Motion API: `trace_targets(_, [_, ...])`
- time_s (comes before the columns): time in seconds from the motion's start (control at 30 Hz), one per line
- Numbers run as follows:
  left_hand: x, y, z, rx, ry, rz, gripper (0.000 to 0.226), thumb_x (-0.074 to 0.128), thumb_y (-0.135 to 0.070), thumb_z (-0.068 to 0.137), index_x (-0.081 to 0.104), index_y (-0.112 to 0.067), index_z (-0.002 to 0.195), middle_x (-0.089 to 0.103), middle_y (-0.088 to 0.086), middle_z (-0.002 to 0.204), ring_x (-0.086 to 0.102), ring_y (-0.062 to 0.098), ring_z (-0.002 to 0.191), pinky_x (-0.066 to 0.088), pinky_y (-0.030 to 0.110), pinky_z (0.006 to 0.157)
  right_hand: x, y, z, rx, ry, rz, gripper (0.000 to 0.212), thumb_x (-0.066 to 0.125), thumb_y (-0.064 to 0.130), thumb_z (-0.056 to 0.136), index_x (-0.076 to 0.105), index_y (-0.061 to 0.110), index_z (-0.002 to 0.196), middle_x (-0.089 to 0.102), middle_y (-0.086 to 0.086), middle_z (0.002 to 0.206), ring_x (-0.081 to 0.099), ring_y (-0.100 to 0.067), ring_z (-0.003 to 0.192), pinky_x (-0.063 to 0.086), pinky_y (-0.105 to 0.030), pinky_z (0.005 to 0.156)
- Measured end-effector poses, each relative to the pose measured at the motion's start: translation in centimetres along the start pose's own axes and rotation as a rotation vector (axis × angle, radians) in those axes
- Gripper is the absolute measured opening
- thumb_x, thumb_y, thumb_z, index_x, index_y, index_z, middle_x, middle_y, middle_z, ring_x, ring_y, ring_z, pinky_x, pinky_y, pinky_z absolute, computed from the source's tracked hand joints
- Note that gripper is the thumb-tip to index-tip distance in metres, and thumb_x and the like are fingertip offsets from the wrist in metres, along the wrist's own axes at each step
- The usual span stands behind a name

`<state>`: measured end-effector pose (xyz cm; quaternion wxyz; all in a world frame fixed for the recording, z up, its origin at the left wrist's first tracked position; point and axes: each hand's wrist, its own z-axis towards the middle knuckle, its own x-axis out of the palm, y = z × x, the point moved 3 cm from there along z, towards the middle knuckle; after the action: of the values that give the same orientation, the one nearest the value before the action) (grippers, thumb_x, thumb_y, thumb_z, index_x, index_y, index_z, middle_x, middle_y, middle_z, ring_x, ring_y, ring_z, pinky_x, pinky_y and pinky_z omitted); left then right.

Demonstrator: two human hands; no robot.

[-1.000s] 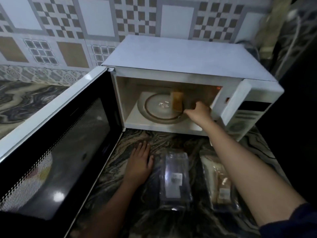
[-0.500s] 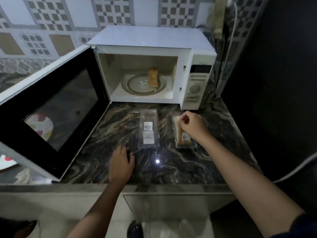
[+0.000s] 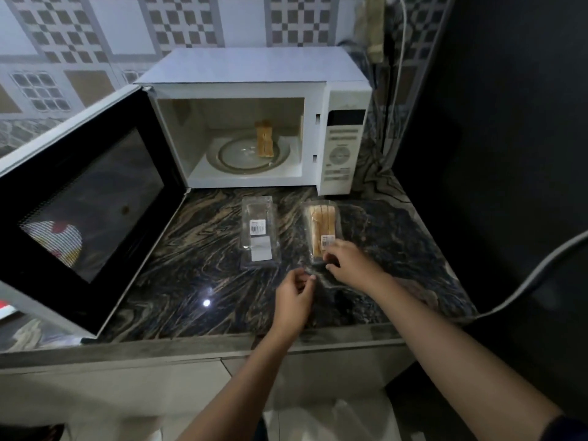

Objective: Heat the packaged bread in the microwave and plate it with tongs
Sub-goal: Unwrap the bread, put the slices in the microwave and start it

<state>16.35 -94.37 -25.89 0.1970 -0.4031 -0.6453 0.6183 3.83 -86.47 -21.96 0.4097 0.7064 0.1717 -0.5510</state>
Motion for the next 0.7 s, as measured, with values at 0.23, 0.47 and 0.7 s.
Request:
trace_targets(0.23, [1.7,1.1,4.9,-0.139,0.041,-0.140,0.047,0.071,-0.027,0.077,0.060,-0.001,0.114,0.071,0.013,0.098,0.067,0.026,0.092,0.053,0.042,0.088,-0.3,-1.0,0.9,0.009,-0.030,0.164,0.012,0.060,0.009,0.087,0.072,0.006,0.089,0.065,-0.009,0.102,0.060,-0.022,0.097,0.047,-0.030,0.088])
trace_targets(0.47, [1.9,0.8,5.1,-0.173,0.002,-0.313,0.028,0.073,-0.004,0.077,0.064,0.006,0.102,0.070,0.024,0.098,0.066,0.034,0.095,0.052,0.043,0.089,-0.6,-1.2,2.1,0.084,0.103,0.198,0.012,0.058,0.011,0.089,0.070,0.011,0.087,0.068,-0.008,0.099,0.061,-0.019,0.095,0.044,-0.026,0.082])
trace_targets(0.7, [1.8,0.4,5.3,-0.225,-0.017,-0.388,0.026,0.071,0.006,0.075,0.062,0.009,0.099,0.068,0.026,0.094,0.064,0.029,0.088,0.051,0.042,0.088,-2.1,-0.9,3.5,0.102,0.268,0.157,0.015,0.061,0.017,0.089,0.072,0.012,0.096,0.069,-0.005,0.107,0.061,-0.018,0.102,0.045,-0.029,0.089])
